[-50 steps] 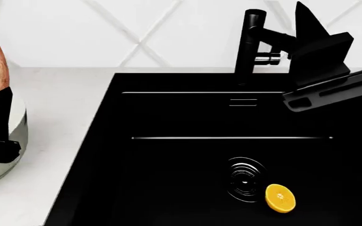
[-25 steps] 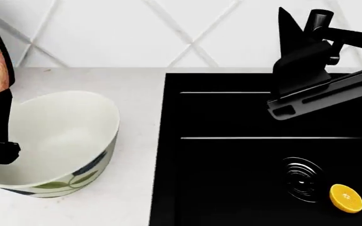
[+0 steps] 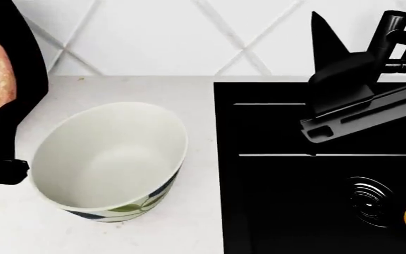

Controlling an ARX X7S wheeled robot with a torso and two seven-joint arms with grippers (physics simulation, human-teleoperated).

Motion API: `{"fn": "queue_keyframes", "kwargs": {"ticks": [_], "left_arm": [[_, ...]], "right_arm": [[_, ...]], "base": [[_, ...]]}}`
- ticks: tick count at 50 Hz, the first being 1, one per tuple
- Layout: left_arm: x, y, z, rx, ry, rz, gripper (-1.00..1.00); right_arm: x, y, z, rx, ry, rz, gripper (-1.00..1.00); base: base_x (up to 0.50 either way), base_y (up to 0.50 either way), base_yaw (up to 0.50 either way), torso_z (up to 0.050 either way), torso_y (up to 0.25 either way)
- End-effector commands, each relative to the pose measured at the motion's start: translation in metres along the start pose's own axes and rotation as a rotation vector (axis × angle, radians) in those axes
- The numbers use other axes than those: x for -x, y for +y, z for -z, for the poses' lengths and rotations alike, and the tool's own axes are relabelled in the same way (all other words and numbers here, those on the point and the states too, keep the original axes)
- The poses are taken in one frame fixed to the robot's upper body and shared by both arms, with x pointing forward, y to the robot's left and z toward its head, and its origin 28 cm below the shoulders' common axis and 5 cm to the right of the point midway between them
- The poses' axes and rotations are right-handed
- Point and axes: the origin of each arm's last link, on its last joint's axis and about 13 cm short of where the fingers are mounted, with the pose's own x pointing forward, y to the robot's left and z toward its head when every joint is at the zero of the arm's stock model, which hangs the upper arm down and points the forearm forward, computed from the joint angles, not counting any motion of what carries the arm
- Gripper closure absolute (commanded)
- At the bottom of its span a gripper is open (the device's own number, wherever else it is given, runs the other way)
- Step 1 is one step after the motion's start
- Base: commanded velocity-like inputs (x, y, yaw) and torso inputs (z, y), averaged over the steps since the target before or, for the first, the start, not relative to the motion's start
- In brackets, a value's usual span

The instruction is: There is a mixed pile of frozen fruits and vegetables on the counter. Locate all the frozen vegetables and place the items in a bowl on the counter. Take all the frozen fruits and defrost them in a running sink.

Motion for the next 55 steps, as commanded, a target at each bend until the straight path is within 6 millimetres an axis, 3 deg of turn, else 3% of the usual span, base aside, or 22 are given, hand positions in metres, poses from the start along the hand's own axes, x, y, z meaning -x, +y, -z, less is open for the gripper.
{"fn": "queue_keyframes", "kwargs": {"ticks": [1, 14, 32, 55], "left_arm": [[0.001, -0.001, -0.006, 0.002, -0.04, -0.001, 1.0], [-0.001, -0.005, -0.007, -0.011, -0.039, 0.018, 1.0], [-0.006, -0.029, -0.029, -0.081, -0.078, 0.134, 1.0], [-0.042, -0.067, -0.04, -0.202, -0.04, 0.277, 1.0]], "right_arm": [[0.001, -0.001, 0.001, 0.008, -0.007, 0.008, -1.0], [0.004, -0.001, 0.003, 0.014, 0.001, 0.006, -1.0], [0.013, -0.012, -0.004, 0.006, -0.026, 0.073, -1.0], [0.015, -0.013, -0.003, 0.005, -0.031, 0.079, -1.0]], "base": [[0.0, 0.0, 0.0, 0.0, 0.0], [0.0, 0.44, 0.0, 0.0, 0.0], [0.0, 0.0, 0.0, 0.0, 0.0], [0.0, 0.0, 0.0, 0.0, 0.0]]}}
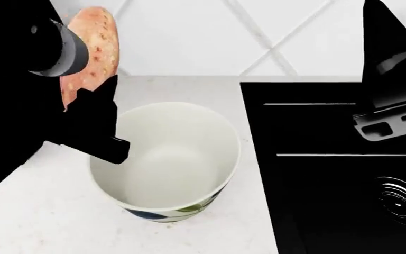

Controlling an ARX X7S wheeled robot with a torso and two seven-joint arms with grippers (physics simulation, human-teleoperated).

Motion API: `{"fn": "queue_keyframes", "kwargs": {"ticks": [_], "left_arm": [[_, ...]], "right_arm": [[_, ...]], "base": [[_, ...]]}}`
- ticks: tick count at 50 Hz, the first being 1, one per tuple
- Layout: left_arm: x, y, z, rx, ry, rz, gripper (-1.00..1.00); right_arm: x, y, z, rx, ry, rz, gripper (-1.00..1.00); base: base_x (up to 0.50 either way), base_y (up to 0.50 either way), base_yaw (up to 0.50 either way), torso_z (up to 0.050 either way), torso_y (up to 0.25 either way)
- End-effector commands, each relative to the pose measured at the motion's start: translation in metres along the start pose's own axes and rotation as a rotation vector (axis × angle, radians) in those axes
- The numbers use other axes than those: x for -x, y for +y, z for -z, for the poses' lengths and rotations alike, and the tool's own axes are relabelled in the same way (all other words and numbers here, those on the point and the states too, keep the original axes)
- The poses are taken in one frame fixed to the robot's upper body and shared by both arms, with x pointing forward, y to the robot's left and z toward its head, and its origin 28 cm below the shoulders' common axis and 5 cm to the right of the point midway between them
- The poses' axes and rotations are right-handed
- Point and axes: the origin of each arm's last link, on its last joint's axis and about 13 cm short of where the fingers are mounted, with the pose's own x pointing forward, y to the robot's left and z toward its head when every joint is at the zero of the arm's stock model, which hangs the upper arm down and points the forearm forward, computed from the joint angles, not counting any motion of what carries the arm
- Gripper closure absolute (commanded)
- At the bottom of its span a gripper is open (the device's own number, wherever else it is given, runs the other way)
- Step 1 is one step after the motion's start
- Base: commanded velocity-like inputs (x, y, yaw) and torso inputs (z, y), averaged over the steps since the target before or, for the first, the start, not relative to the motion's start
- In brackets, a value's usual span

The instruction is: There is a mixed pile of frozen fruits and vegetables on the counter. Locate all the frozen vegetables and place the items in a bowl on the counter. Take all the frozen fruits and defrost them in a running sink.

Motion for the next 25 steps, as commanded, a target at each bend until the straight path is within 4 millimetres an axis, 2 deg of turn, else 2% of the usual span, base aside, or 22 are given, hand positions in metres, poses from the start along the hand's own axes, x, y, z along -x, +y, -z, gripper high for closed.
{"fn": "queue_keyframes", "kwargs": {"ticks": [1, 10, 25], "left_arm": [[-0.017, -0.013, -0.009, -0.057, 0.01, 0.062, 1.0], [-0.027, -0.02, -0.015, -0.106, 0.049, 0.115, 1.0], [-0.03, -0.027, -0.027, -0.175, 0.113, 0.241, 1.0]], "right_arm": [[0.0, 0.0, 0.0, -0.001, -0.001, -0.001, -1.0], [-0.001, 0.002, 0.004, 0.002, 0.008, -0.012, -1.0], [-0.003, 0.003, 0.009, 0.001, 0.022, -0.02, -1.0]], "base": [[0.0, 0.0, 0.0, 0.0, 0.0], [0.0, 0.0, 0.0, 0.0, 0.0], [0.0, 0.0, 0.0, 0.0, 0.0]]}}
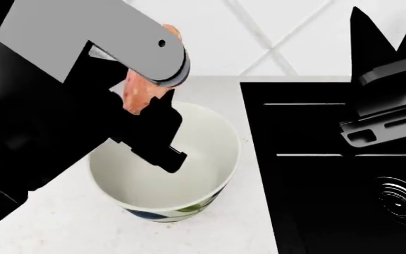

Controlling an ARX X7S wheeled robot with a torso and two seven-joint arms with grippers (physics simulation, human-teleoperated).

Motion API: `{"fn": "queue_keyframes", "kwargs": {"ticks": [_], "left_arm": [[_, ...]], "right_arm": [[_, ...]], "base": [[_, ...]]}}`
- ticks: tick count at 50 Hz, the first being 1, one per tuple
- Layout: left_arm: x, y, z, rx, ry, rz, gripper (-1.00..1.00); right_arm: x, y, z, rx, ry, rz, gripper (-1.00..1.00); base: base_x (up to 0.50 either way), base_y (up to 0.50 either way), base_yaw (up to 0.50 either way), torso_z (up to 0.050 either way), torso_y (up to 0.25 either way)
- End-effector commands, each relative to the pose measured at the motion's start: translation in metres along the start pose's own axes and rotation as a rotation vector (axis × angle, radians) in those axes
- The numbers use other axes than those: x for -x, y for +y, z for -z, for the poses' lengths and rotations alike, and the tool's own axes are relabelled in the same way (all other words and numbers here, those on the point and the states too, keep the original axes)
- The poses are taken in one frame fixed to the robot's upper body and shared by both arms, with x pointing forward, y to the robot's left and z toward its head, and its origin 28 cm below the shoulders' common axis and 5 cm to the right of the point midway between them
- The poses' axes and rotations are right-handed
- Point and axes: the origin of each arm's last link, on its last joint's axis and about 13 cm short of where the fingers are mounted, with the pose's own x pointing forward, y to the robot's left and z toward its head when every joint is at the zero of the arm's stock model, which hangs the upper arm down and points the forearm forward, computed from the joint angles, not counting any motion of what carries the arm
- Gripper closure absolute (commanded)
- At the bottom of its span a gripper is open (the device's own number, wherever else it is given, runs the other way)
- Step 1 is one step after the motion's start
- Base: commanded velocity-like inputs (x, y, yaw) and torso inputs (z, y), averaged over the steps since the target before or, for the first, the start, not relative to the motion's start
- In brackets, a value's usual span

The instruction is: There is a mixed pile of frozen fruits and vegetables on the counter. Locate all the frozen vegetables and place the items in a bowl on the counter. Take all the frozen fruits and defrost them in a running sink.

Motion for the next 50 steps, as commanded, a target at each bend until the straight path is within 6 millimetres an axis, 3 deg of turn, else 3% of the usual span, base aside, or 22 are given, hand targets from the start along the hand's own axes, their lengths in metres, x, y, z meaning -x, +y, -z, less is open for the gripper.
{"fn": "queue_keyframes", "kwargs": {"ticks": [1, 16, 34, 50], "left_arm": [[-0.004, -0.003, -0.01, -0.042, 0.041, 0.075, 1.0], [-0.004, 0.004, -0.02, -0.031, 0.1, 0.09, 1.0], [-0.009, 0.002, -0.011, -0.108, 0.311, 0.158, 1.0], [-0.016, 0.005, -0.013, -0.082, 0.318, 0.143, 1.0]], "right_arm": [[-0.001, 0.0, 0.004, -0.001, 0.009, -0.005, -1.0], [-0.001, 0.001, 0.005, -0.003, 0.014, -0.009, -1.0], [0.0, 0.0, 0.009, 0.001, 0.023, -0.002, -1.0], [0.002, -0.001, 0.012, -0.003, 0.03, 0.0, -1.0]], "base": [[0.0, 0.0, 0.0, 0.0, 0.0], [0.0, 0.0, 0.0, 0.0, 0.001], [0.0, 0.0, 0.0, 0.0, 0.0], [0.0, 0.0, 0.0, 0.0, 0.0]]}}
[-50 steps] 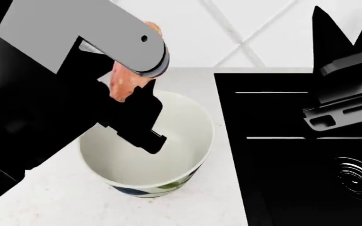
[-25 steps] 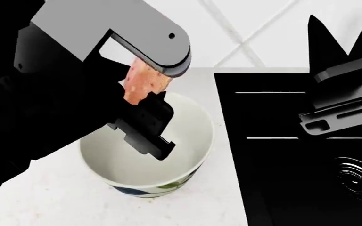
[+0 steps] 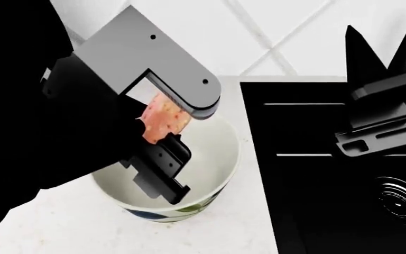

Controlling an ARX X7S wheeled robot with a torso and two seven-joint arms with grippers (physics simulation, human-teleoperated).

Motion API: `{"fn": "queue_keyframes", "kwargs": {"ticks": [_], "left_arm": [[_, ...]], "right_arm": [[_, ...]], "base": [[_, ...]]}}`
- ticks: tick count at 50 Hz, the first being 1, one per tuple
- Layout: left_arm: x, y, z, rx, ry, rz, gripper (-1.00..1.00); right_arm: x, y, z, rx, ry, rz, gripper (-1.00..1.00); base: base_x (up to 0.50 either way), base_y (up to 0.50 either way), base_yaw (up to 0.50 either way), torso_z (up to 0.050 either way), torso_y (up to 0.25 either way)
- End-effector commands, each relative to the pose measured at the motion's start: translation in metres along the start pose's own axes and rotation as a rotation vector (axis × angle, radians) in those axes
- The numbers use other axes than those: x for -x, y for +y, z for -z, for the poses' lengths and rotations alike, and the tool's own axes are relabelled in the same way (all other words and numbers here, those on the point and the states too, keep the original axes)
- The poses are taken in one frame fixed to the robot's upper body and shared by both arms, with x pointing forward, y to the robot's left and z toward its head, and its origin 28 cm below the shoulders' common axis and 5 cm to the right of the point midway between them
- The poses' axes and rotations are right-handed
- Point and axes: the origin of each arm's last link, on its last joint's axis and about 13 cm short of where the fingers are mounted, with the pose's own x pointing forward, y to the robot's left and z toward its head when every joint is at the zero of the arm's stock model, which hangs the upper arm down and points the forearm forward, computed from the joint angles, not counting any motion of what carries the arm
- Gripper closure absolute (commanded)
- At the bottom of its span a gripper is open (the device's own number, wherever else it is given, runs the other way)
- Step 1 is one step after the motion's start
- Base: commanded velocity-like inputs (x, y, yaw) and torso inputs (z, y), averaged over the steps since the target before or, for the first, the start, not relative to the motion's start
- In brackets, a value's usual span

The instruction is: There is a mixed pile of frozen fruits and vegetables on the counter. Locate all the frozen vegetables and place the items in a bowl on the counter. Take all the frozen fruits and defrost them in a running sink.

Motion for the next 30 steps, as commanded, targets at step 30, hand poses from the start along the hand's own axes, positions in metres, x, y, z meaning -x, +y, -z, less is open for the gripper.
{"fn": "queue_keyframes", "kwargs": {"ticks": [30], "left_arm": [[-0.018, 0.005, 0.012, 0.015, 0.103, -0.025, 1.0]], "right_arm": [[0.001, -0.001, 0.006, -0.008, 0.012, 0.006, -1.0]], "base": [[0.0, 0.0, 0.0, 0.0, 0.0]]}}
